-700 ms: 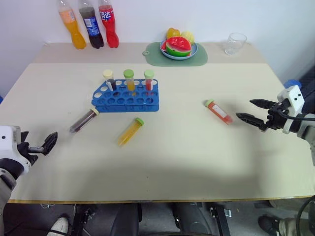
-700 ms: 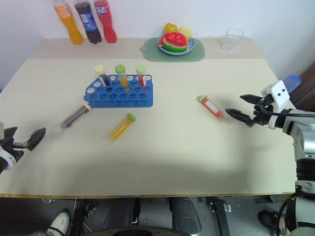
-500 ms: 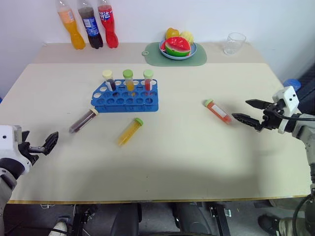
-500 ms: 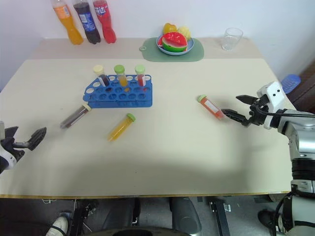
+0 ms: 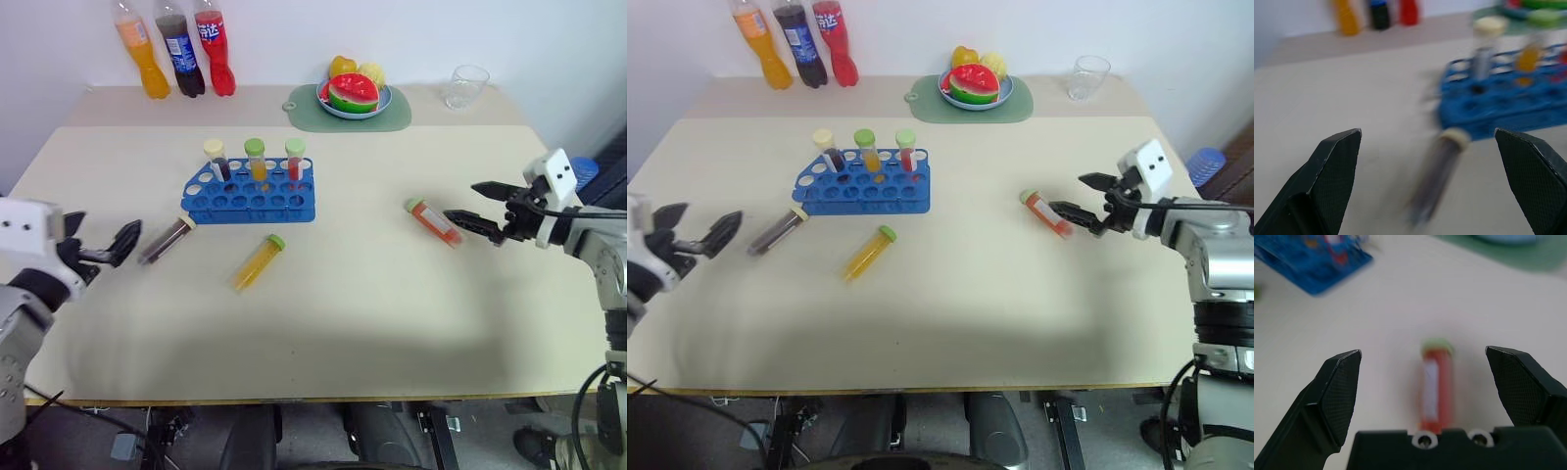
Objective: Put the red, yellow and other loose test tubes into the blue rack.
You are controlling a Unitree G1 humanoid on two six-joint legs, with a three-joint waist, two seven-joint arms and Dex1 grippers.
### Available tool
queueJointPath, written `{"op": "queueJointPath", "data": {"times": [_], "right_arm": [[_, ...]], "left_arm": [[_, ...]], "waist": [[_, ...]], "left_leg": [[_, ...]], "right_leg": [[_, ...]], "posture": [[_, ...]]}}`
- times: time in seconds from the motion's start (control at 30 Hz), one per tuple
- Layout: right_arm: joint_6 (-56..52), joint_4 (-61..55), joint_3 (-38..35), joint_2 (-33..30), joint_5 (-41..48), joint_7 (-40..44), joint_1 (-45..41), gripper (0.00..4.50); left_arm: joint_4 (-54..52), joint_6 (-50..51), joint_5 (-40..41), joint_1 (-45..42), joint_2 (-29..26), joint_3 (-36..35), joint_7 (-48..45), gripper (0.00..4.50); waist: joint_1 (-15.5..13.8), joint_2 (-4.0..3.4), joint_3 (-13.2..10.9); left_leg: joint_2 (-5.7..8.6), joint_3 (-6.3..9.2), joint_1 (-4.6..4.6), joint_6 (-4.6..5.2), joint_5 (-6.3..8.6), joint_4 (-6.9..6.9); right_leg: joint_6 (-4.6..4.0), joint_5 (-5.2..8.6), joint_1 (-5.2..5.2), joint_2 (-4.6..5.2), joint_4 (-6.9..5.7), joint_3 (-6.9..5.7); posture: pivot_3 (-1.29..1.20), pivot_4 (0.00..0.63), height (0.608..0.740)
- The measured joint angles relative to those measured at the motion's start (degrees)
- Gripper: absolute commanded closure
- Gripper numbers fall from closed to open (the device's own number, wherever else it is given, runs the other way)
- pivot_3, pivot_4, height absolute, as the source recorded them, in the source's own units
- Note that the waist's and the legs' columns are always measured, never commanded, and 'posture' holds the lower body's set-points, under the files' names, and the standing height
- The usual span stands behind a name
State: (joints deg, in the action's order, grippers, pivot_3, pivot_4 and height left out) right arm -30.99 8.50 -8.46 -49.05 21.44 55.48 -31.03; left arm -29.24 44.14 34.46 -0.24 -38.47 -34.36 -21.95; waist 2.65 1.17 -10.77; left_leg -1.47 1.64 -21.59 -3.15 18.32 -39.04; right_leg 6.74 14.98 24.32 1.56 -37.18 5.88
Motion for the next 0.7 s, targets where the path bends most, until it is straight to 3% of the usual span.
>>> {"op": "queueJointPath", "data": {"times": [0.17,0.27,0.47,0.7], "right_arm": [[-5.24,-4.12,8.34,-0.81,-4.41,-0.95,-4.31,0.00],[-15.48,-0.01,16.80,-0.47,-7.66,-0.26,-12.97,0.00],[-20.72,17.77,27.98,6.20,-17.41,-3.19,-26.51,0.00],[-16.39,41.92,31.74,12.44,-25.26,-5.41,-37.69,0.00]], "left_arm": [[0.43,-2.04,0.15,-2.02,-0.47,9.12,-6.22,0.03],[-2.72,-3.28,1.47,-1.97,-0.75,16.17,-12.02,0.03],[-8.33,-8.76,-1.91,-0.39,-1.97,30.53,-19.12,0.03],[-11.67,-9.94,-2.82,0.16,1.00,35.33,-17.75,0.03]], "waist": [[-0.10,0.00,0.00],[0.11,-0.04,-0.02],[-0.03,-0.05,-0.03],[0.05,-0.10,-0.06]], "left_leg": [[0.01,-0.02,-0.05,0.00,0.00,-0.01],[0.02,-0.08,-0.04,0.00,0.00,-0.03],[0.00,-0.06,-0.09,0.00,0.00,0.05],[0.05,-0.05,-0.29,0.01,0.00,0.00]], "right_leg": [[0.00,0.00,0.03,0.03,0.04,0.00],[0.00,-0.01,0.04,0.04,0.03,0.05],[-0.05,0.02,0.13,0.00,0.03,0.05],[-0.03,0.01,0.28,0.08,0.04,0.04]], "posture": [[0.00,0.150,0.734],[0.00,0.150,0.734],[0.00,0.150,0.734],[0.00,0.150,0.734]]}}
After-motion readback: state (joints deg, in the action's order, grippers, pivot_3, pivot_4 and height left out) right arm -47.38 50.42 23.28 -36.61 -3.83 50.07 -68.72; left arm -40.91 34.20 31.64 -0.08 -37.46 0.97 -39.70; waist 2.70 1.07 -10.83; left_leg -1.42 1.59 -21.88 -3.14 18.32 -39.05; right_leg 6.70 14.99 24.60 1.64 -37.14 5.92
